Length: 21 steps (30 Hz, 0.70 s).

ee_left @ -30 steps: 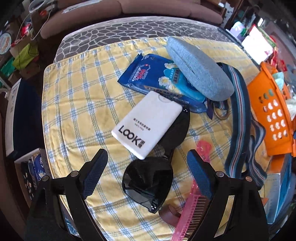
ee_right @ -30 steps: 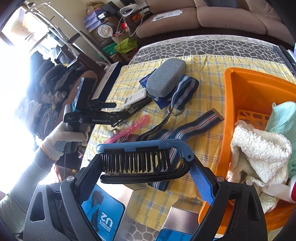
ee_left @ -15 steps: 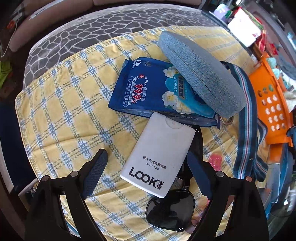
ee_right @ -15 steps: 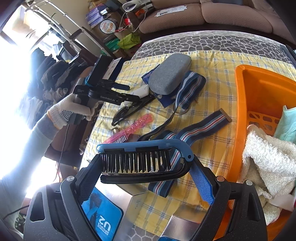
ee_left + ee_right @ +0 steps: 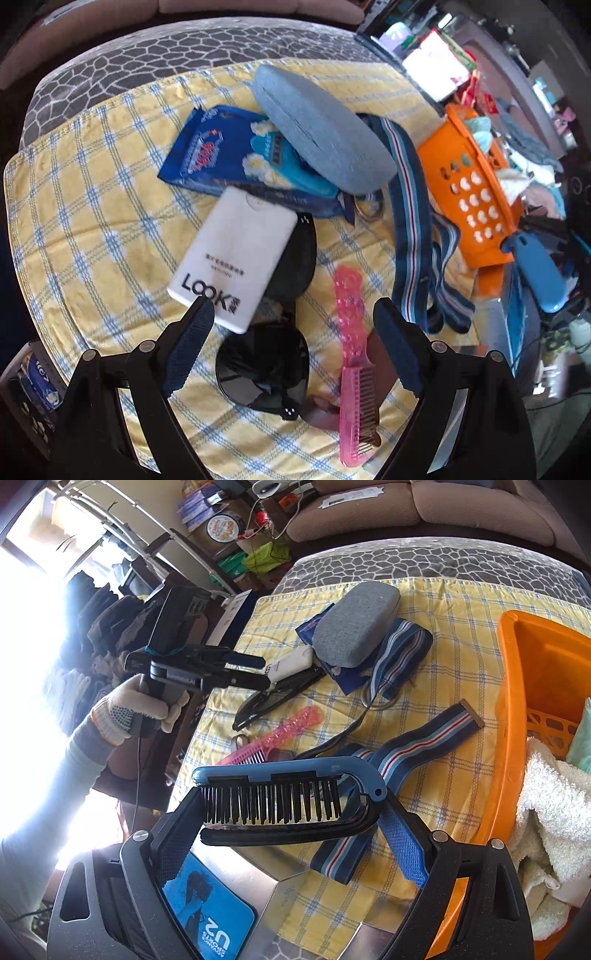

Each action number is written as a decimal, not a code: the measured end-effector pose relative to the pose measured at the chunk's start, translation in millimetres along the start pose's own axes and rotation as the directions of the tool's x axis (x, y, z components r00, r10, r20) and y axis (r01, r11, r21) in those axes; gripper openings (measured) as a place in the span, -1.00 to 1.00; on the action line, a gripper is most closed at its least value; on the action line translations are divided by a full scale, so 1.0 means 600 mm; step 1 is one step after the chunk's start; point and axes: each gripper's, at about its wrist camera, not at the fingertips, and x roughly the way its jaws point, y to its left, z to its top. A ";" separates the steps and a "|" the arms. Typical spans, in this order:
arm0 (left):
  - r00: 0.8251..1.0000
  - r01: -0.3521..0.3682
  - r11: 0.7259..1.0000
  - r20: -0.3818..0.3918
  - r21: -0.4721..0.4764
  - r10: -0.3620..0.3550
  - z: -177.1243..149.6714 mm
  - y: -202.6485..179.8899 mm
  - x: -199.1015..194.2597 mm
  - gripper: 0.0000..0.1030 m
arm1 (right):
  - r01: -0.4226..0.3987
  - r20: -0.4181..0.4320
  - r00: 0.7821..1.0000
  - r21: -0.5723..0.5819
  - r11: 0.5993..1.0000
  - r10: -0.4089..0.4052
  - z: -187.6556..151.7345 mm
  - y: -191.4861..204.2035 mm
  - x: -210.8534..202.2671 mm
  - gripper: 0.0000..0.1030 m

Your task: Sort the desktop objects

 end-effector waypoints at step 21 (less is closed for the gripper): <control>0.982 -0.157 0.983 0.086 -0.100 0.166 -0.080 -0.039 -0.031 0.04 | 0.027 0.005 1.000 -0.011 1.000 -0.027 -0.017 0.017 -0.010 0.80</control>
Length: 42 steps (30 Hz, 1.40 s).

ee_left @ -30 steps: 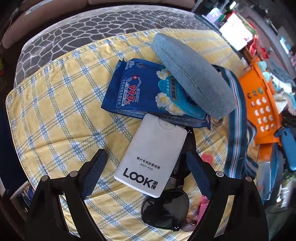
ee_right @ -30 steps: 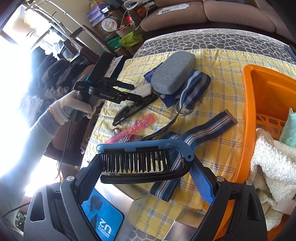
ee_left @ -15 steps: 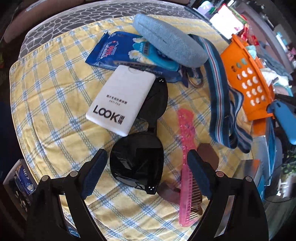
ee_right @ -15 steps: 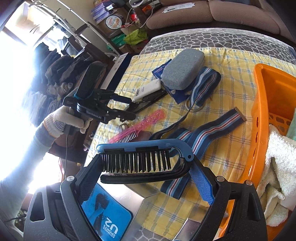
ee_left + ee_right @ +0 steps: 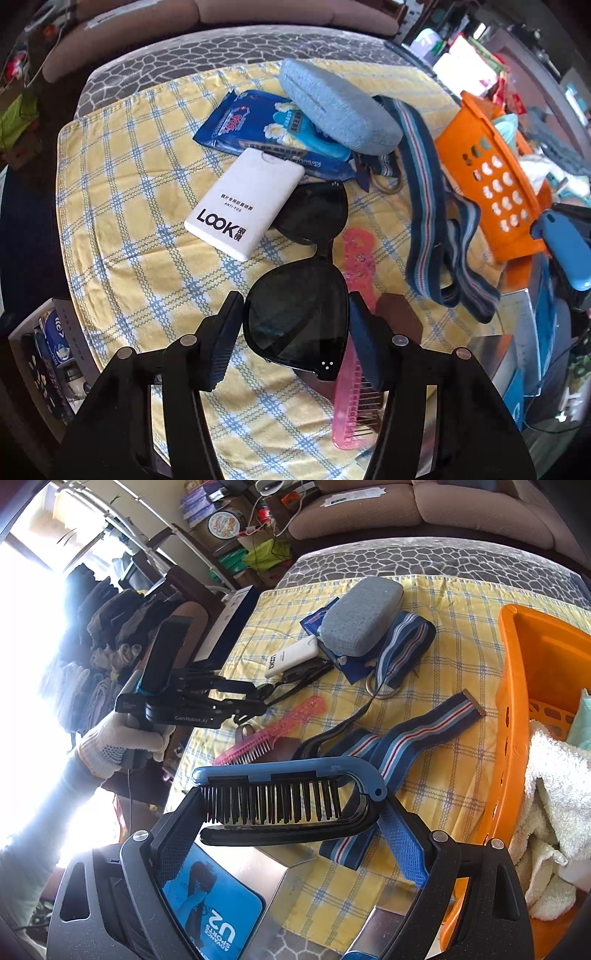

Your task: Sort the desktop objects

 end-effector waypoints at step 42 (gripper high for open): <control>0.981 -0.186 0.977 -0.035 0.107 0.191 0.001 -0.177 0.056 -0.17 | 0.037 0.081 0.996 0.001 0.999 -0.037 -0.038 0.006 -0.076 0.80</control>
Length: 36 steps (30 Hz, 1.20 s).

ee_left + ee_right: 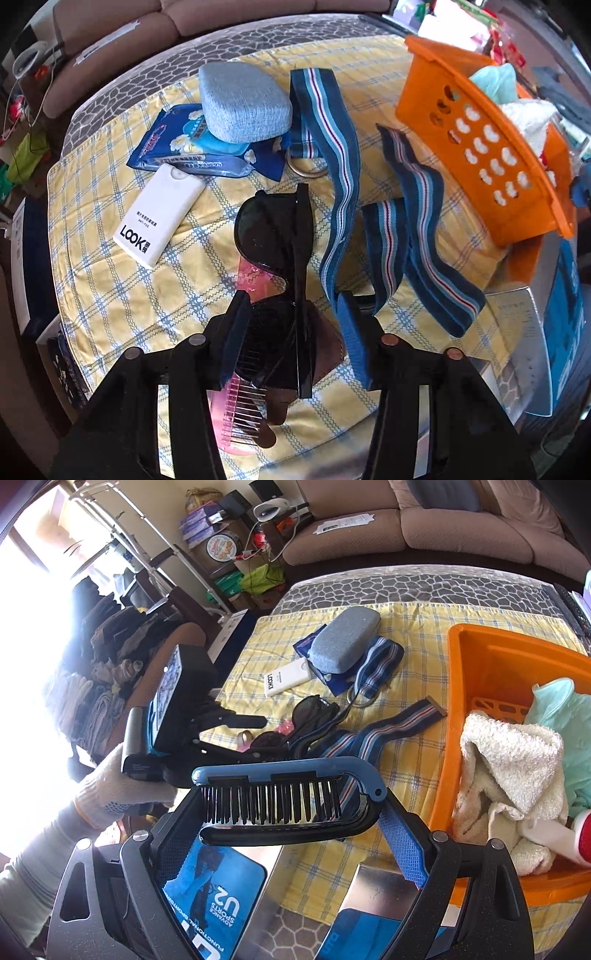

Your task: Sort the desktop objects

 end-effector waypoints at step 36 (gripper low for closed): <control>0.996 0.037 0.988 0.086 -0.151 -0.025 -0.058 0.064 -0.089 0.56 | 0.035 -0.007 0.999 -0.022 0.999 -0.035 -0.006 0.009 0.025 0.80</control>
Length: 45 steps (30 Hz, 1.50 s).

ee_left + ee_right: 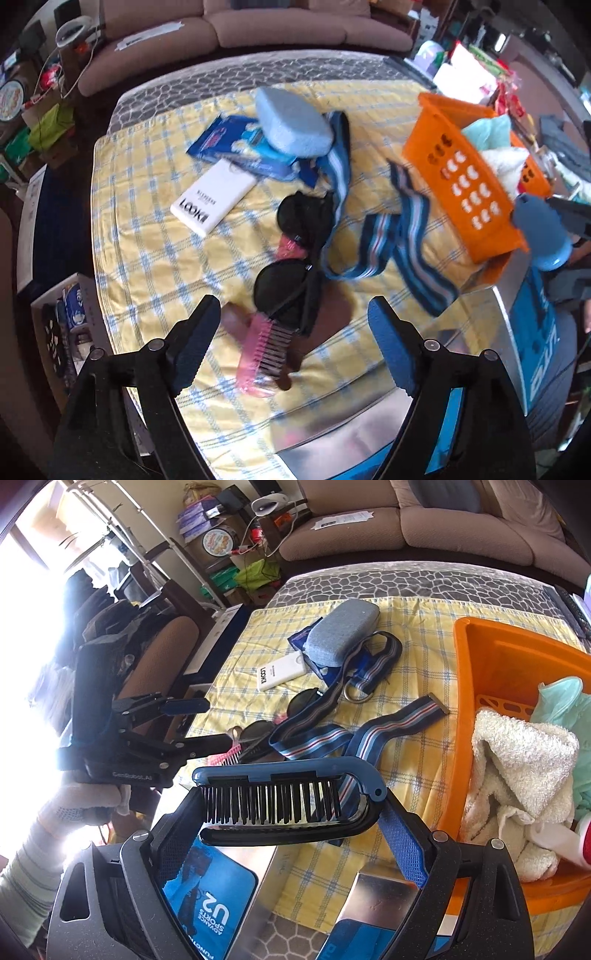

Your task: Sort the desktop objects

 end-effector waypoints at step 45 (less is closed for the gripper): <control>0.994 0.095 0.989 0.056 -0.114 -0.089 -0.026 0.038 -0.014 -0.42 | 0.164 -0.069 0.983 -0.046 0.985 -0.167 0.028 0.004 0.152 0.80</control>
